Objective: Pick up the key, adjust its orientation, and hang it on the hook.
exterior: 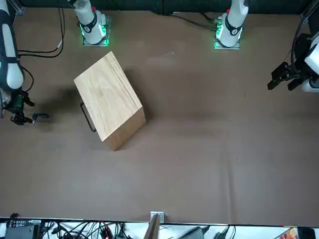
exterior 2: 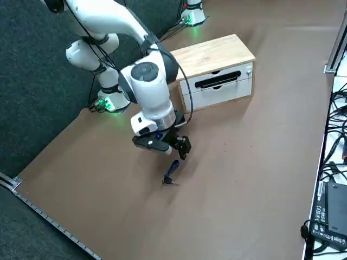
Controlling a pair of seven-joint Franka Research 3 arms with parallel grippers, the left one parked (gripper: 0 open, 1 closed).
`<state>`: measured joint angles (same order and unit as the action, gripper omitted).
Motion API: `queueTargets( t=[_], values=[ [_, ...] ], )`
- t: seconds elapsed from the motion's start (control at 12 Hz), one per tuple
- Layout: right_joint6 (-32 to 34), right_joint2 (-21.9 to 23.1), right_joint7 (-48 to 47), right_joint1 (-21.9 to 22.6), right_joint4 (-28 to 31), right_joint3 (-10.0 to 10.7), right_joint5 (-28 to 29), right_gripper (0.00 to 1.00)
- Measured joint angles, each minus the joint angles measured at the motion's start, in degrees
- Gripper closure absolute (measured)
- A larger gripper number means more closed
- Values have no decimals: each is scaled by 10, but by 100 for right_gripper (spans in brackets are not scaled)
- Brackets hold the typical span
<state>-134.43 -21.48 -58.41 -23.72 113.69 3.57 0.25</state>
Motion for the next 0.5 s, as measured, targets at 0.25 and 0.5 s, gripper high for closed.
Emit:
queueTargets(
  t=[0.25, 0.5],
  values=[
    [-25, -20, 0, 0, 15, -1, 0, 1],
    [-40, -38, -1, 0, 16, -1, 0, 1]
  ],
)
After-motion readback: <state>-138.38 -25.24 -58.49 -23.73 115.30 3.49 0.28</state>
